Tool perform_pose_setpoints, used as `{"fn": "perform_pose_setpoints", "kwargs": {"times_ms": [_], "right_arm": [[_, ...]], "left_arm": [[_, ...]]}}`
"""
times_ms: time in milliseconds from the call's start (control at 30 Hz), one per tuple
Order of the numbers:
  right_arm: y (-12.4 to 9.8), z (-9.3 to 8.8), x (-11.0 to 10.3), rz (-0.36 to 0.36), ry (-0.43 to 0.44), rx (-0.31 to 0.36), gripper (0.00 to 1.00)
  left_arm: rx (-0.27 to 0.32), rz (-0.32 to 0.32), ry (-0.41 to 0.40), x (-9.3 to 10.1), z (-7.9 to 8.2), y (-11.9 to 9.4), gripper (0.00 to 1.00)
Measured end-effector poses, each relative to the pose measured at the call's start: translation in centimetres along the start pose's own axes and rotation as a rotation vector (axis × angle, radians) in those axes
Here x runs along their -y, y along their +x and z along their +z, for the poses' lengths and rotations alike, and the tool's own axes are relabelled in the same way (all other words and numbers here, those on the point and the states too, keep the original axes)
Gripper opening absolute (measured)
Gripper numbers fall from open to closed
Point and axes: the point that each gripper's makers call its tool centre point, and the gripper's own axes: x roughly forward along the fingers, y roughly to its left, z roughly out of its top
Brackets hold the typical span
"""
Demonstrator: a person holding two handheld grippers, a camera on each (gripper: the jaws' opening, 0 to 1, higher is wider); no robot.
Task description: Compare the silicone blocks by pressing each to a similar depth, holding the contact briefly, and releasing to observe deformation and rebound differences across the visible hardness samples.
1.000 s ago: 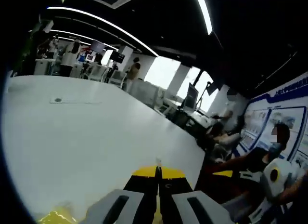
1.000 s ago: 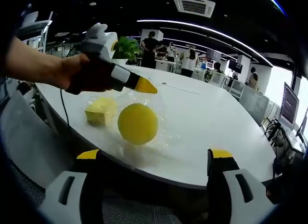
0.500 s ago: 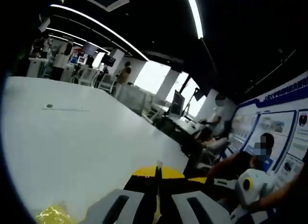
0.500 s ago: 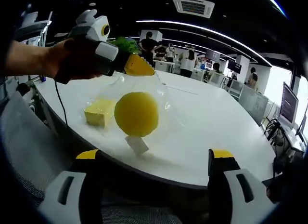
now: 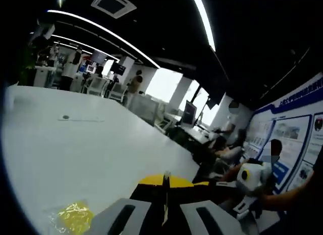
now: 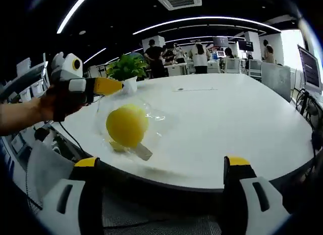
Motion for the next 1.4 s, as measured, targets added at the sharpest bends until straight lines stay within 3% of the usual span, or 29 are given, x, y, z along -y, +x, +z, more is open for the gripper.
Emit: {"fn": "perform_pose_setpoints", "kwargs": {"times_ms": [133,267,567,733,833,967,1133,1267,1300,1400], "right_arm": [[0.0,-1.0,-0.7,0.022,-0.052,-0.043,0.95],[-0.2,-0.7,-0.8,0.037,-0.050,-0.041,0.95],[-1.4,2.5,-0.4,0.067,-0.034,0.027,0.95],[-2.2,5.8,-3.2,0.188,-0.044,0.135,0.94],[-2.4,6.5,-4.9,0.266,-0.004,0.153,0.93],[-2.0,6.6,-6.0,0.305,-0.015,0.149,0.91],[-2.5,7.8,-7.3,0.366,-0.011,0.190,0.82],[-3.2,9.6,-8.1,0.414,-0.006,0.254,0.74],[-3.5,9.9,-8.8,0.449,-0.022,0.258,0.72],[-3.9,10.3,-10.3,0.514,-0.069,0.267,0.60]], "left_arm": [[0.004,-0.002,0.037,0.7,0.4,-1.2,0.00],[-0.001,-0.011,0.038,1.1,0.2,-1.9,0.00],[0.049,-0.056,-0.001,3.1,1.7,-3.4,0.00],[0.074,-0.101,-0.013,4.6,2.2,-4.1,0.00],[0.106,-0.148,-0.036,5.8,2.9,-4.6,0.00],[0.107,-0.197,0.008,8.0,3.6,-4.9,0.00],[0.120,-0.282,0.023,10.6,4.6,-5.6,0.00],[0.131,-0.392,-0.039,12.4,5.4,-6.6,0.00],[0.160,-0.369,-0.033,11.7,5.8,-6.5,0.00],[0.177,-0.402,-0.057,11.8,6.1,-6.8,0.00]]}}
